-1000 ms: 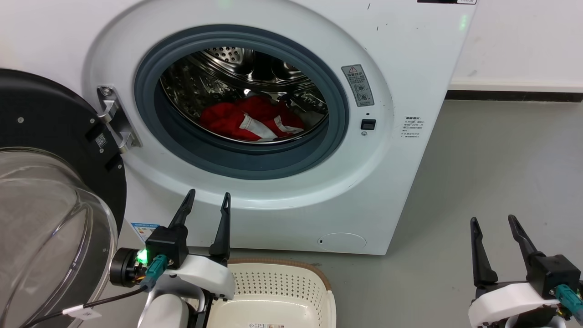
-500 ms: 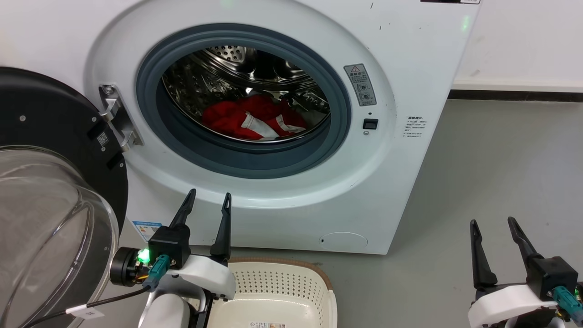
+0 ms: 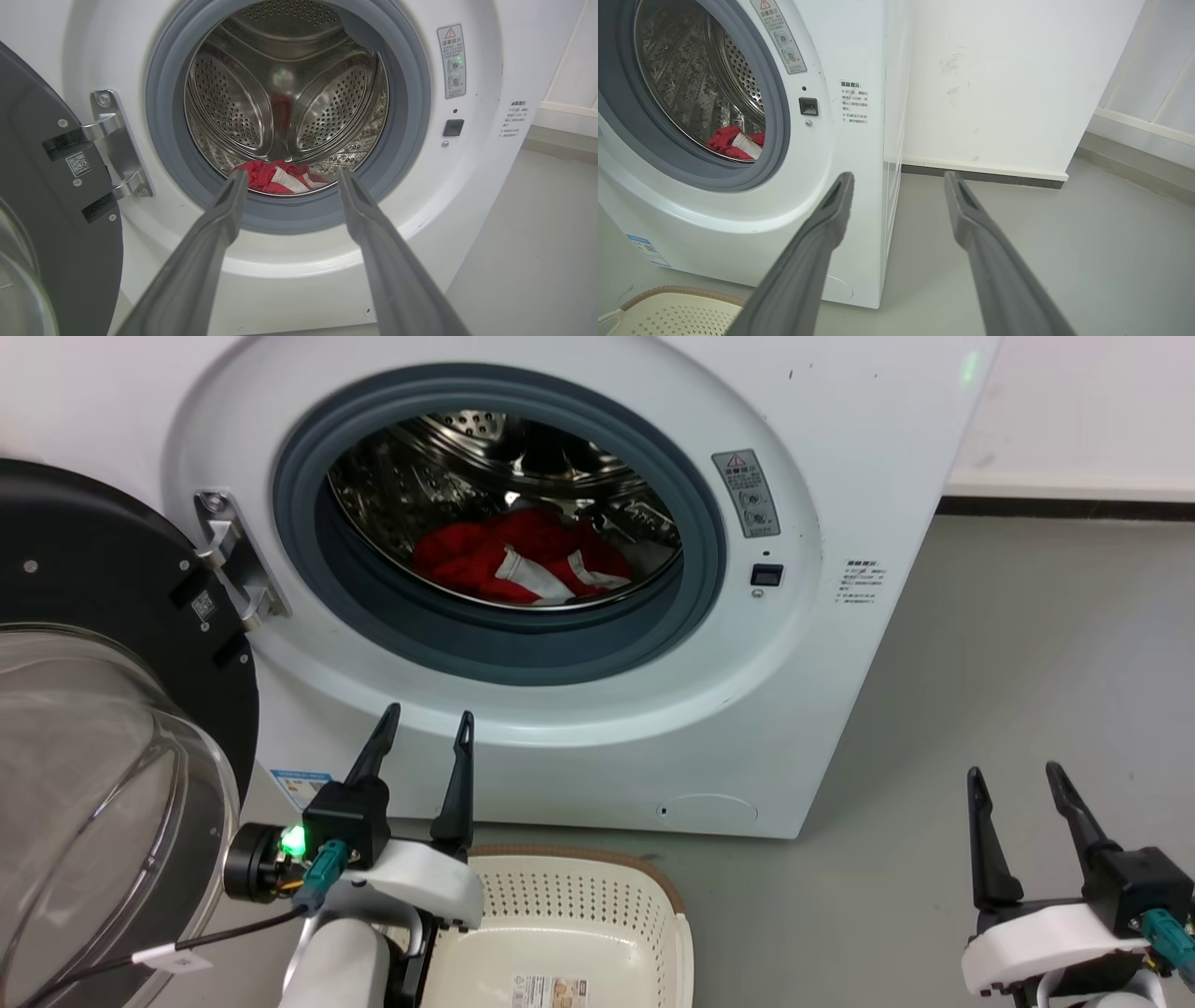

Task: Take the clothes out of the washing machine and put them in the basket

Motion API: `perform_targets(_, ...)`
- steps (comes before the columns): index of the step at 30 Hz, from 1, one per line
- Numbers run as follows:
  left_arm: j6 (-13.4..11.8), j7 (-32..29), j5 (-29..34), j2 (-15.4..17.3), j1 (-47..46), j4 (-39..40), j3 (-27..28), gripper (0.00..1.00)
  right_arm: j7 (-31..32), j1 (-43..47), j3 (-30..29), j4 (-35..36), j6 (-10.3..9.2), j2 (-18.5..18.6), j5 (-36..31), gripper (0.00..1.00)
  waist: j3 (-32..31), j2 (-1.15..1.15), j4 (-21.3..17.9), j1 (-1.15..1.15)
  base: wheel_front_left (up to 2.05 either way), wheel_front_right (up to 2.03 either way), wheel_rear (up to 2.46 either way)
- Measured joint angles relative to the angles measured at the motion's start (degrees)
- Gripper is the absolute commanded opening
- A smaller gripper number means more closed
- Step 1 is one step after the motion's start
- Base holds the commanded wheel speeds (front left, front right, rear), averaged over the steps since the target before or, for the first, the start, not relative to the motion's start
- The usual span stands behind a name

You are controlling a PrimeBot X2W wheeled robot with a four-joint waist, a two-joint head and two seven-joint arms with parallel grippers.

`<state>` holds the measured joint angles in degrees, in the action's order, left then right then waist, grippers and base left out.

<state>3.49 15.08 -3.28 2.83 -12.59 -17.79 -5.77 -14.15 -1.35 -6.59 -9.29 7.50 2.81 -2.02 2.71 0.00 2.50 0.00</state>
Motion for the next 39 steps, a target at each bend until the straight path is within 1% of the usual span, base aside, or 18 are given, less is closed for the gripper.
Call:
perform_targets(5,-0.1,0.0,-0.1,0.0,-2.8,0.1,0.3,1.0,0.0,-1.7,0.1,1.6,0.0,0.0,0.2,1.0,3.1,0.0,0.1,0.0,0.0,0.0,0.0)
perform_targets(10,-0.7,0.0,-0.4,0.0,-6.0,0.3,0.6,1.0,0.0,-4.3,0.7,3.4,0.0,0.0,0.5,1.0,7.2,0.0,0.0,0.0,0.0,0.0,0.0)
perform_targets(16,-0.5,0.0,-0.3,0.3,-11.0,-0.8,2.4,1.0,0.0,-7.9,2.6,4.6,0.0,0.0,0.7,1.0,13.3,0.0,-0.6,0.01,0.0,0.0,0.0)
perform_targets(21,-0.1,0.0,-0.1,1.1,-16.5,-2.7,3.7,1.0,-0.2,-10.1,3.7,5.1,0.01,0.0,0.7,1.0,18.6,0.0,-1.5,0.01,0.0,0.0,0.0)
perform_targets(22,-0.1,0.0,-0.1,1.1,-16.5,-2.7,3.7,1.0,-0.2,-10.1,3.7,5.1,0.01,0.0,0.7,1.0,18.6,0.0,-1.5,0.01,0.0,0.0,0.0)
perform_targets(23,-0.1,0.0,0.0,1.7,-19.1,-3.9,4.3,1.0,-0.2,-11.0,4.1,5.2,0.0,0.0,1.0,1.0,20.6,0.0,-1.9,0.01,0.0,0.0,0.0)
perform_targets(25,0.0,0.0,0.0,2.0,-20.5,-4.5,4.6,1.0,-0.3,-11.4,4.2,5.3,0.01,0.0,1.1,1.0,21.5,0.0,-2.2,0.01,0.0,0.0,0.0)
perform_targets(26,0.0,0.0,0.0,2.3,-23.4,-5.9,5.0,1.0,-0.5,-11.9,4.6,5.3,0.0,0.0,1.2,1.0,23.3,0.0,-2.7,0.01,0.0,0.0,0.0)
perform_targets(28,0.1,0.0,0.0,2.8,-26.1,-7.5,5.4,1.0,-0.5,-12.7,5.0,5.2,0.0,0.0,1.5,1.0,24.9,0.0,-3.3,0.01,0.0,0.0,0.0)
perform_targets(29,0.1,0.0,0.0,2.8,-26.1,-7.5,5.4,1.0,-0.5,-12.7,5.0,5.2,0.0,0.0,1.5,1.0,24.9,0.0,-3.3,0.01,0.0,0.0,0.0)
perform_targets(32,0.3,0.0,0.0,3.9,-30.6,-10.5,5.9,1.0,-0.6,-13.7,5.9,5.0,0.0,0.1,2.0,1.0,27.0,0.0,-4.2,0.01,0.0,0.0,0.0)
perform_targets(39,0.6,0.0,-0.2,5.9,-41.9,-20.0,6.4,1.0,-0.8,-15.4,7.9,4.3,0.0,0.1,3.2,1.0,30.3,0.0,-6.9,0.01,0.0,0.0,0.0)
